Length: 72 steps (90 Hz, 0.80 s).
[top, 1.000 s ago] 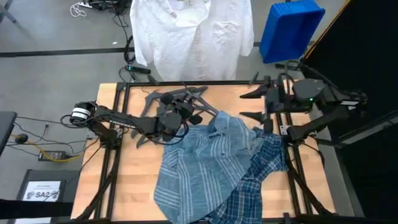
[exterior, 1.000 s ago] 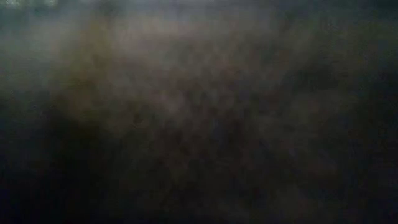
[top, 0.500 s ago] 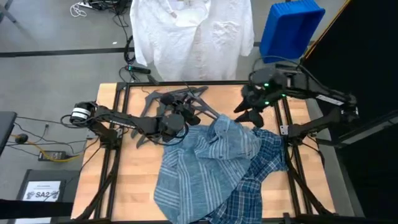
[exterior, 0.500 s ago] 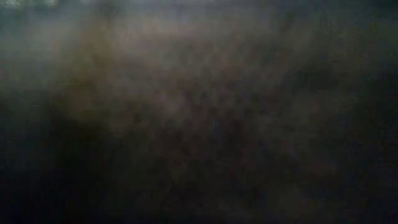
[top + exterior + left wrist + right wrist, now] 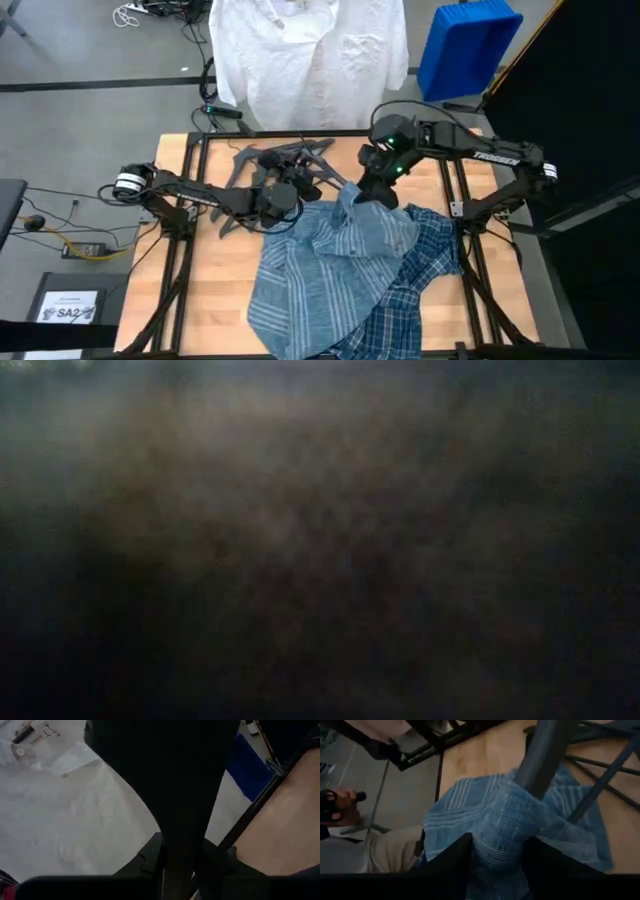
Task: Hang clothes
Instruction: Insert the black hanger into the green shirt
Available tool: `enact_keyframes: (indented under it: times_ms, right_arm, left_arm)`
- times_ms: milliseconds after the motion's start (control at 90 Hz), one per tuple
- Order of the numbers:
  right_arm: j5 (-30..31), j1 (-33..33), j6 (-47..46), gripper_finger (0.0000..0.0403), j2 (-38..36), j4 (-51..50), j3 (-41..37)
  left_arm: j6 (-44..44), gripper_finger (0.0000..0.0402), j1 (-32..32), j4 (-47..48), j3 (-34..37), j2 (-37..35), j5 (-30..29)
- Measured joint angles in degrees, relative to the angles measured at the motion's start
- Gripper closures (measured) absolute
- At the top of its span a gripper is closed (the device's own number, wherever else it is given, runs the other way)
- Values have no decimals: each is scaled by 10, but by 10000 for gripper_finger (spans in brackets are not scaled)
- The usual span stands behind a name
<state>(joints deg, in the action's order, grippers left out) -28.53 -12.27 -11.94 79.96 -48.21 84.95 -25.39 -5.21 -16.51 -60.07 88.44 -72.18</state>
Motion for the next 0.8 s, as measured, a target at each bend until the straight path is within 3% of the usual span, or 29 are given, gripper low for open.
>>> enact_keyframes:
  times_ms: [167,322,567,800]
  right_arm:
    - [12,-10,0,331,6,-1,-1]
    - [35,-19,17,314,6,1,-1]
    - [62,-28,23,270,6,38,1]
    - [102,-28,42,304,6,26,1]
  left_arm:
    - [-5,345,0,0,1,0,-10]
    - [-6,345,0,-1,-2,0,-6]
    - [3,345,-6,-2,-3,2,54]
    - [2,345,-9,-2,-3,2,67]
